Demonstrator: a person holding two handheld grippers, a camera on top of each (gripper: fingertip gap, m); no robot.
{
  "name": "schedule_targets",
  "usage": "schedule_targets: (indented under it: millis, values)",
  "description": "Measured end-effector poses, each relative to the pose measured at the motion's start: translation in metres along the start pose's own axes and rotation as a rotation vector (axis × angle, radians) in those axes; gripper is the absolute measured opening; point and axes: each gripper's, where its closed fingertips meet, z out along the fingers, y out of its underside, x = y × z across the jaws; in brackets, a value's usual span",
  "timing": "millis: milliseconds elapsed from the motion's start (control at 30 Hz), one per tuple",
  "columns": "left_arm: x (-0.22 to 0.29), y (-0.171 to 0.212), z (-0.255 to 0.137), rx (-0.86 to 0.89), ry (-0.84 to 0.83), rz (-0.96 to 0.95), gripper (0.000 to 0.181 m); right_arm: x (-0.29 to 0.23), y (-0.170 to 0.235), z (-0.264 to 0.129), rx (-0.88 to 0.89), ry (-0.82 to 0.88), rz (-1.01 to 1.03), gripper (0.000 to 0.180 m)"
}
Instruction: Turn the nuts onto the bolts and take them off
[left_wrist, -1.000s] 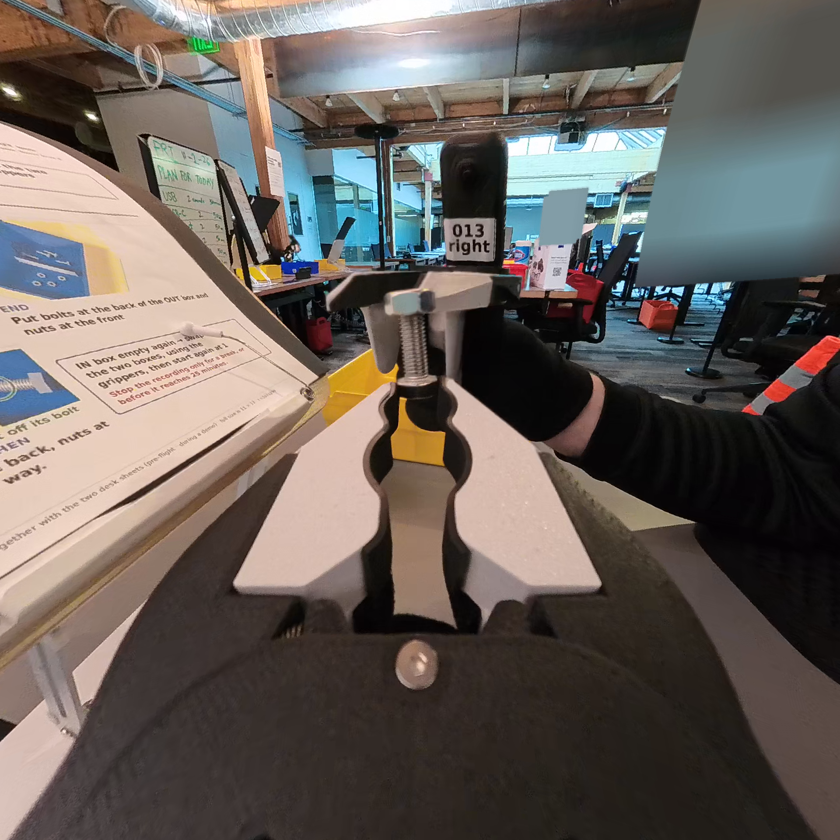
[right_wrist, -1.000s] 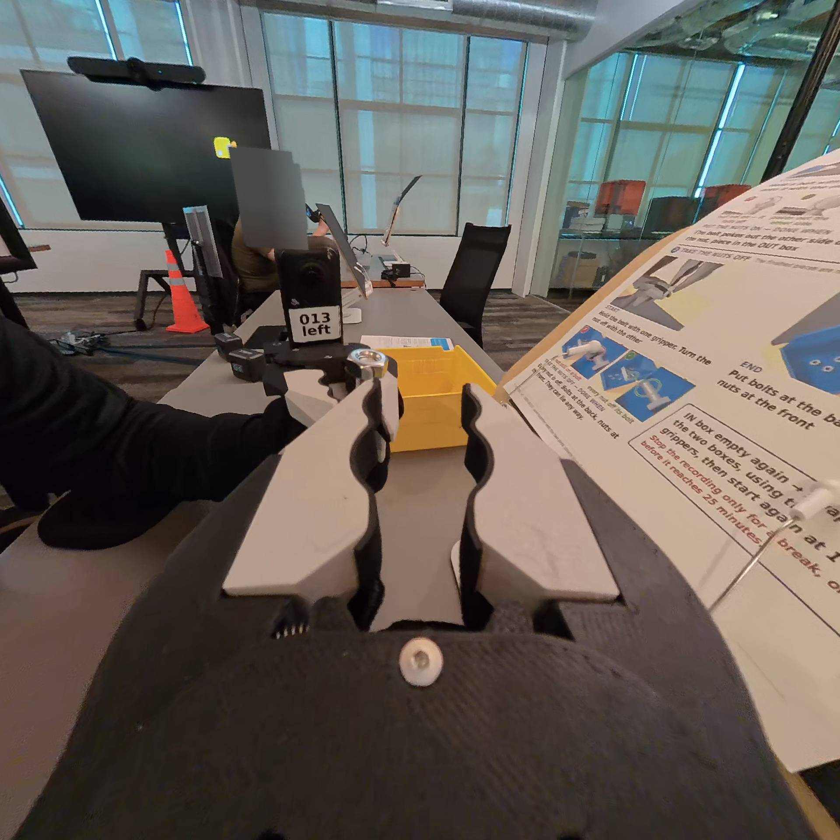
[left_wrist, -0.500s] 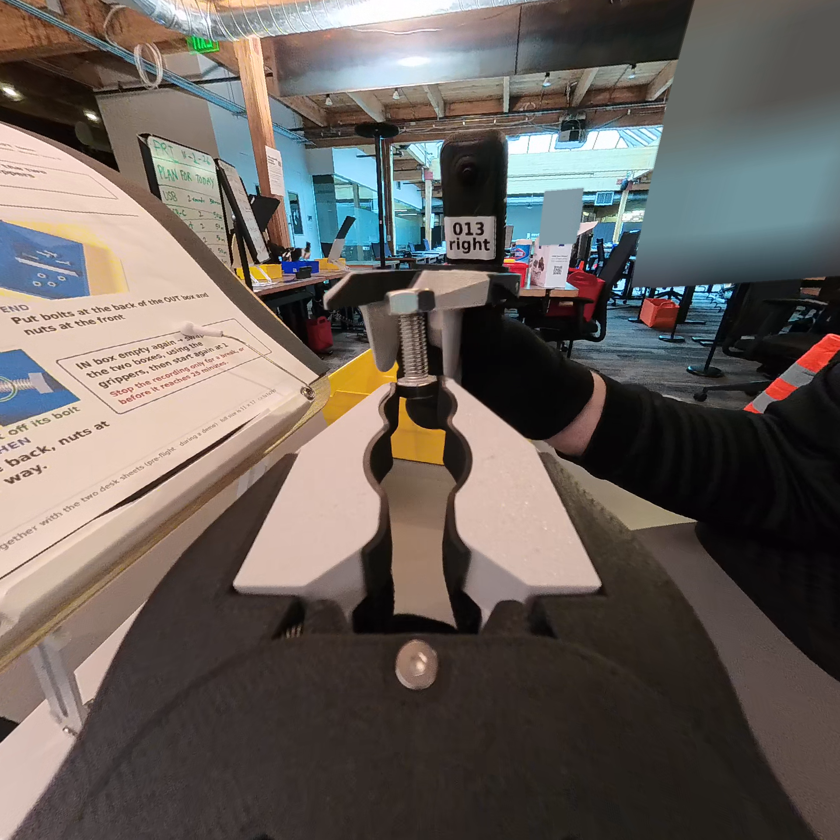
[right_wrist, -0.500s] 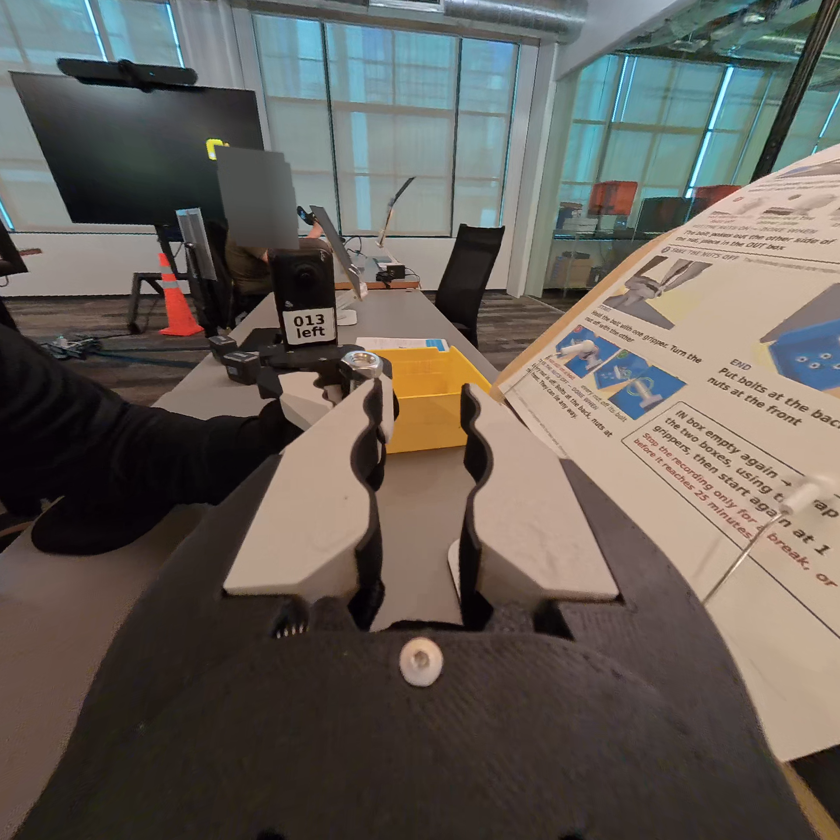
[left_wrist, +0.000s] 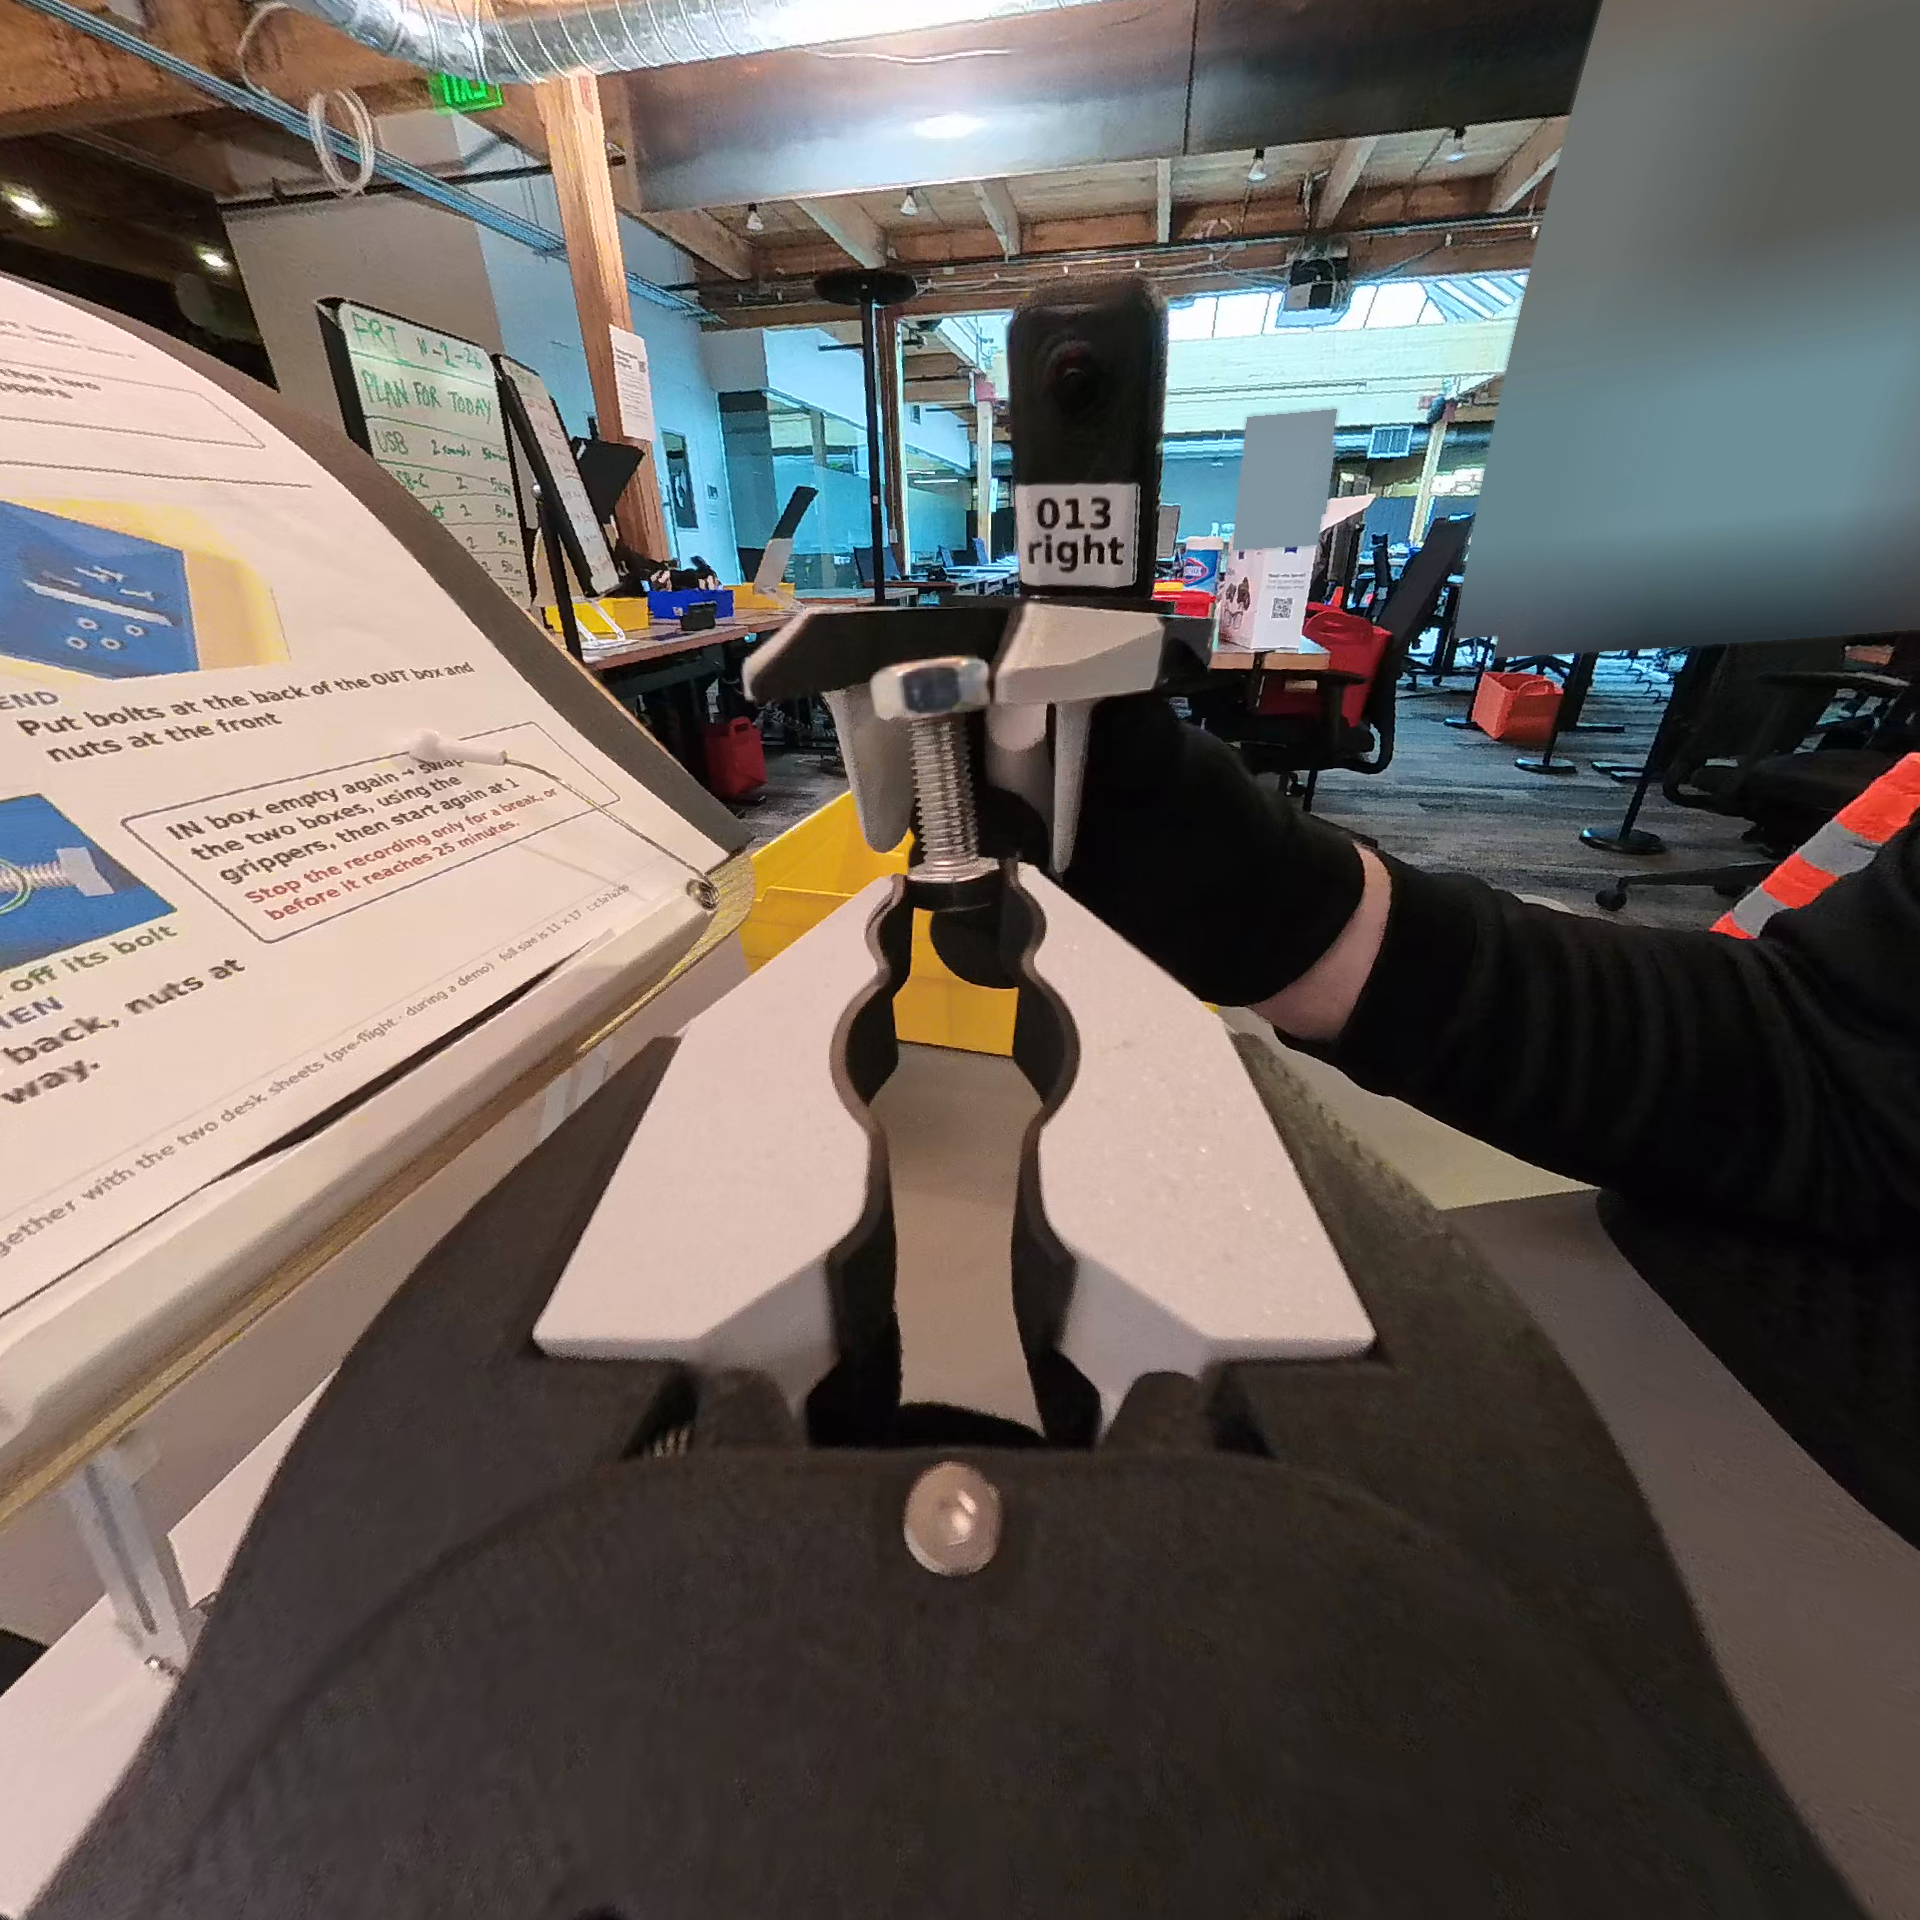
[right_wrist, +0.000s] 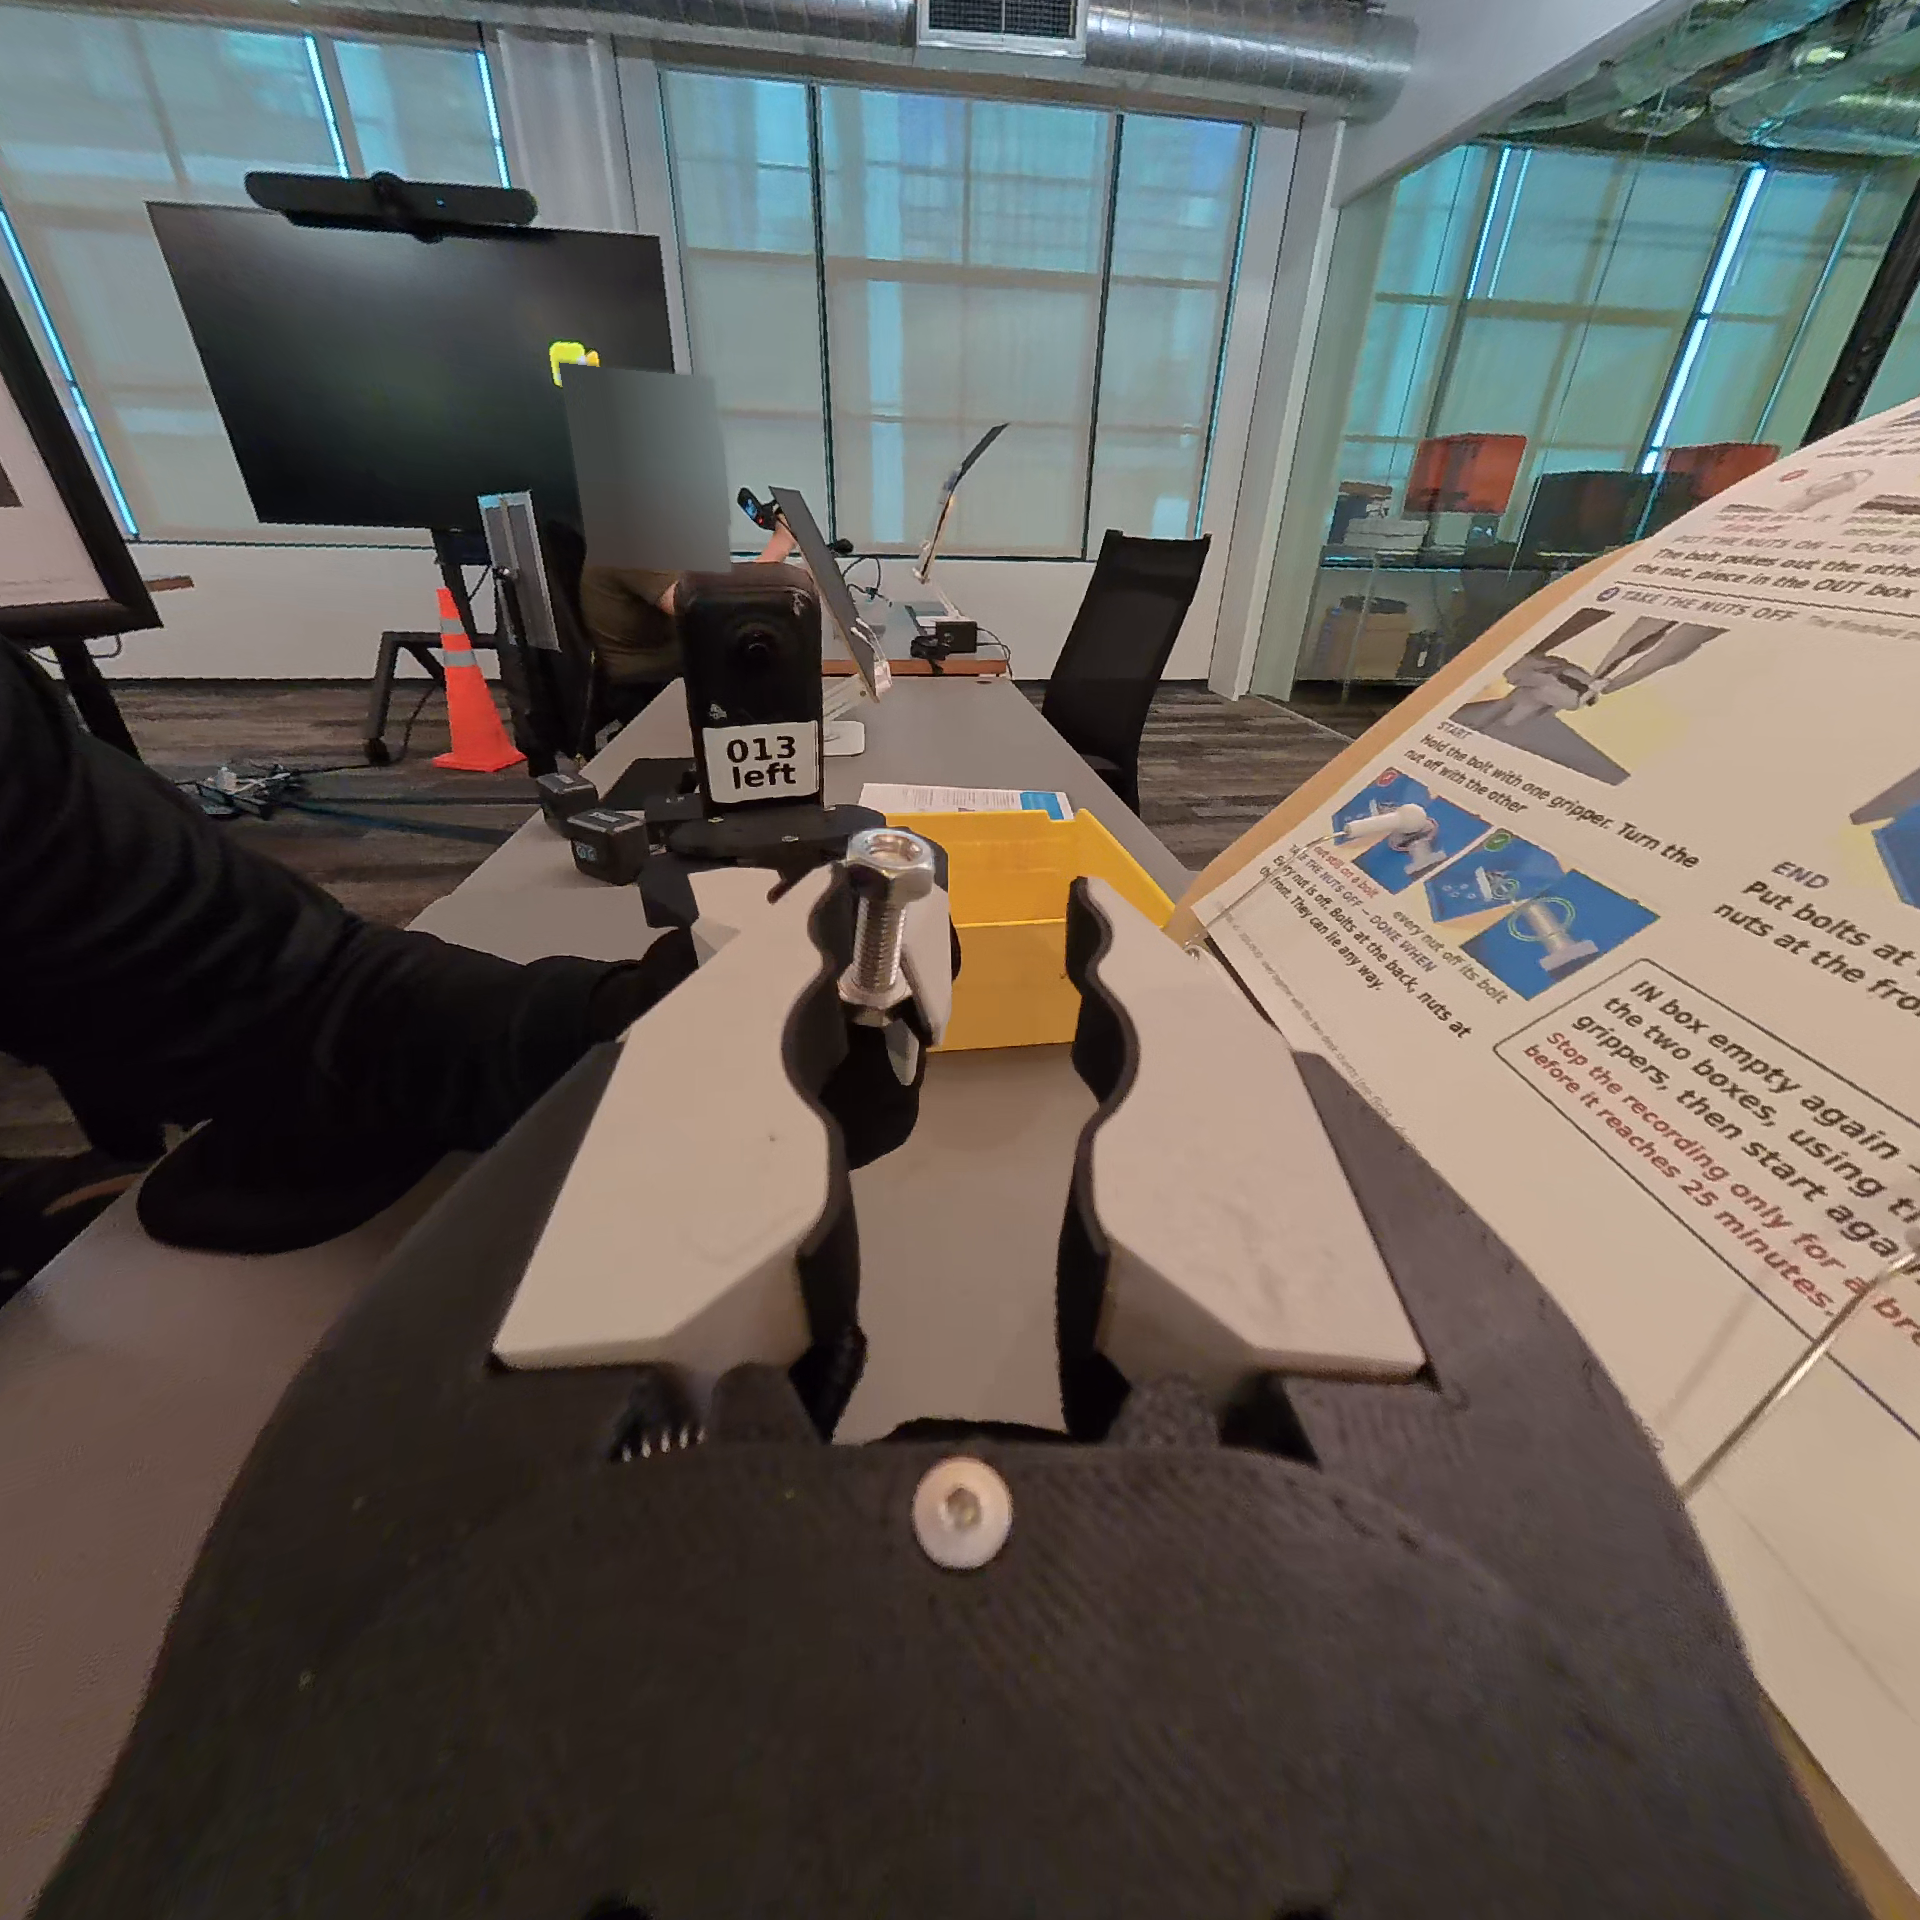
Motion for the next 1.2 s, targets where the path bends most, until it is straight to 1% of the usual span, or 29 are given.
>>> schedule_targets:
  millis: [67,100,467,800,933,1033,1100,1200]
  values:
    - [-0.001,-0.001,-0.001,0.008,0.0,-0.007,0.014,0.003,0.0,-0.002,-0.004,0.012,-0.002,0.033]
    - [-0.001,-0.002,-0.002,0.01,0.001,-0.007,0.014,0.006,0.002,-0.004,-0.012,0.029,-0.004,0.032]
    - [0.001,0.0,0.001,0.008,0.008,-0.008,0.014,0.005,-0.001,-0.005,0.007,0.021,0.002,0.035]
    - [0.002,0.001,0.001,0.004,0.011,-0.008,0.014,-0.003,-0.004,-0.003,0.025,-0.019,-0.006,0.037]
    - [0.001,0.002,0.001,0.001,0.009,-0.012,0.014,0.0,-0.001,-0.002,0.012,-0.005,0.004,0.038]
    - [0.0,0.002,0.001,0.002,0.007,-0.013,0.014,0.005,0.0,-0.005,0.003,0.017,0.001,0.033]
    - [0.001,0.001,0.001,0.005,0.009,-0.011,0.014,0.008,0.003,-0.006,-0.017,0.034,-0.007,0.034]
    - [0.001,0.003,0.001,-0.001,0.009,-0.011,0.015,0.007,-0.002,-0.008,0.01,0.026,0.004,0.035]
